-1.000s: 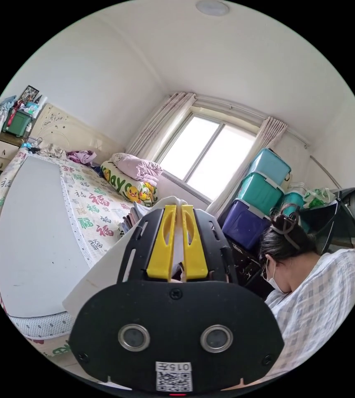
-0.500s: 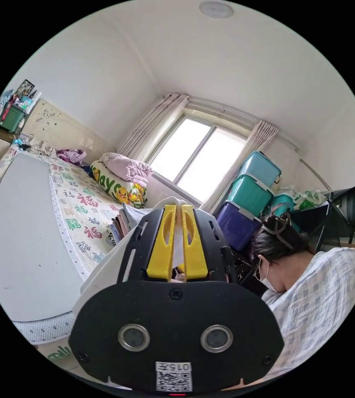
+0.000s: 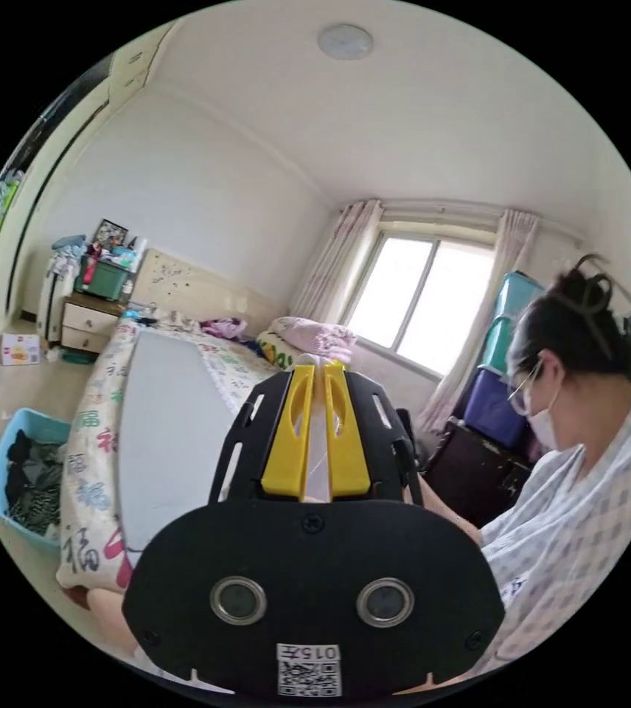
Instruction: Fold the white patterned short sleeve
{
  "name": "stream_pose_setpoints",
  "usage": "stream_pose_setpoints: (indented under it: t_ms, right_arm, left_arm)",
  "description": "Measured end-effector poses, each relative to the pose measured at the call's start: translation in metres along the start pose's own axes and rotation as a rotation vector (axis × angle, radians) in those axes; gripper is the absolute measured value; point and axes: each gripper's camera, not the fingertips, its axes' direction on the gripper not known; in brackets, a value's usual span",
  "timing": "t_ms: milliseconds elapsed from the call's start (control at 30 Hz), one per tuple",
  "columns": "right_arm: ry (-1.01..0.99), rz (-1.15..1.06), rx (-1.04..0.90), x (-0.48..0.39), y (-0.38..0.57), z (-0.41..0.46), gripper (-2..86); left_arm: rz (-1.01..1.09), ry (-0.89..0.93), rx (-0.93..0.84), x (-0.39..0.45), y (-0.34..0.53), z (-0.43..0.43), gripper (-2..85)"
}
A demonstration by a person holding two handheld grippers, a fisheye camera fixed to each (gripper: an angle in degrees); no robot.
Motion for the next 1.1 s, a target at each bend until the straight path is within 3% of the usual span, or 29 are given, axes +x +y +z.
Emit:
stream_pose_setpoints:
  t_ms: [100,233,400,633,767,933,1000,1100]
  right_arm:
    - [0.176,0.033,-0.009,0.013,-0.011,0.012,2.4]
    - [0.238,0.036,-0.01,0.025,-0.017,0.002,4.6]
    - [0.255,0.013,-0.403,0.02,0.037,0.06,12.9]
    - [0.623,0.034,-0.448,0.024,0.063,0.061,19.5]
    - [0.577,0.104,-0.475,0.039,0.017,0.034,18.5]
    - [0.542,0.255,-0.718,0.087,0.022,0.076,12.3]
    - [0.502,0.225,-0.692,0.076,0.02,0.081,4.5]
    - [0.557,0.124,-0.623,0.036,0.002,0.06,2.0]
  left_arm:
    - [-0.073,-0.113,-0.014,-0.035,0.019,0.001,0.8]
    - [-0.266,-0.178,0.02,-0.085,0.044,-0.01,0.8]
    - [-0.286,-0.184,0.024,-0.098,0.047,-0.015,0.7]
    - [-0.265,-0.183,-0.013,-0.093,0.034,-0.011,0.7]
    - [-0.196,-0.216,-0.059,-0.08,0.026,-0.012,0.7]
    - [-0.218,-0.212,-0.04,-0.074,0.03,-0.015,0.7]
    - [-0.23,-0.222,-0.042,-0.072,0.029,-0.018,0.6]
    - [-0.2,-0.27,-0.069,-0.065,0.02,-0.025,0.4]
